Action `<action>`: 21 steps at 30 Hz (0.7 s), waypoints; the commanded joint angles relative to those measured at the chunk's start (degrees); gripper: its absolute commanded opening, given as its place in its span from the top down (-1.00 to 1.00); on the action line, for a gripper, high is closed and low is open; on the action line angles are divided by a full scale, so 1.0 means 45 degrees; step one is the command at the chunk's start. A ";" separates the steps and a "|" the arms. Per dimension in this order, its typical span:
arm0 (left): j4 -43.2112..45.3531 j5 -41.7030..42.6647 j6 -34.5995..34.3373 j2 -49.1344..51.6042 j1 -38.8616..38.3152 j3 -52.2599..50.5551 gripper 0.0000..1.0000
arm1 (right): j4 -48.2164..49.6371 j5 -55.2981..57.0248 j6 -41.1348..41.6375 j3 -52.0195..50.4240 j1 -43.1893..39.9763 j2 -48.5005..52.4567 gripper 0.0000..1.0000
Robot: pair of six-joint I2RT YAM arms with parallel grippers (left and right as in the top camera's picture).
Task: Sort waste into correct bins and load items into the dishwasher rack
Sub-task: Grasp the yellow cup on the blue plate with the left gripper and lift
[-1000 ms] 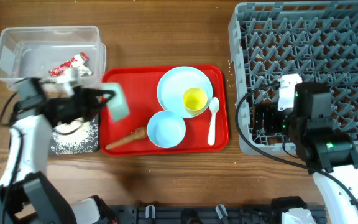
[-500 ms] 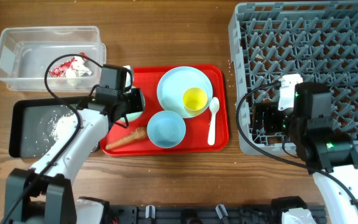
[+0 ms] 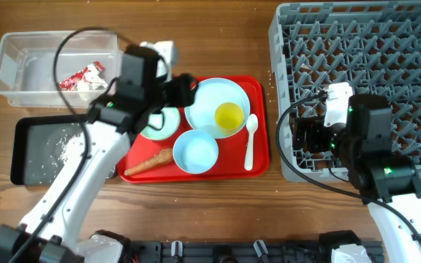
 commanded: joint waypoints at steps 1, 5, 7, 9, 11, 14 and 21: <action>-0.0034 0.0228 -0.0379 0.1836 -0.0894 0.0874 -0.24 | -0.0097 -0.0199 0.0180 0.0238 -0.0053 0.0024 -0.99; -0.0087 0.0277 -0.0539 0.3531 -0.1676 0.0899 -0.11 | -0.0204 -0.0194 0.0185 0.0238 -0.0053 0.0024 -0.99; -0.0151 0.0277 -0.0539 0.4031 -0.1933 0.0899 -0.10 | -0.0214 -0.0199 0.0185 0.0238 -0.0053 0.0024 -0.99; -0.0257 0.0277 -0.0539 0.4566 -0.2079 0.0899 -0.10 | -0.0214 -0.0199 0.0180 0.0238 -0.0053 0.0024 -0.99; -0.0505 0.0117 -0.0495 0.5081 -0.2186 0.0894 -0.04 | -0.0209 -0.0199 0.0175 0.0238 -0.0053 0.0024 -1.00; -0.0486 -0.0471 -0.0495 0.5187 -0.2186 0.0889 0.28 | -0.0262 -0.0199 0.0180 0.0238 -0.0053 0.0024 -0.99; -0.0568 -0.0743 -0.0500 0.5202 -0.2186 0.0874 0.92 | -0.0398 -0.0199 0.0185 0.0238 -0.0053 0.0024 -0.99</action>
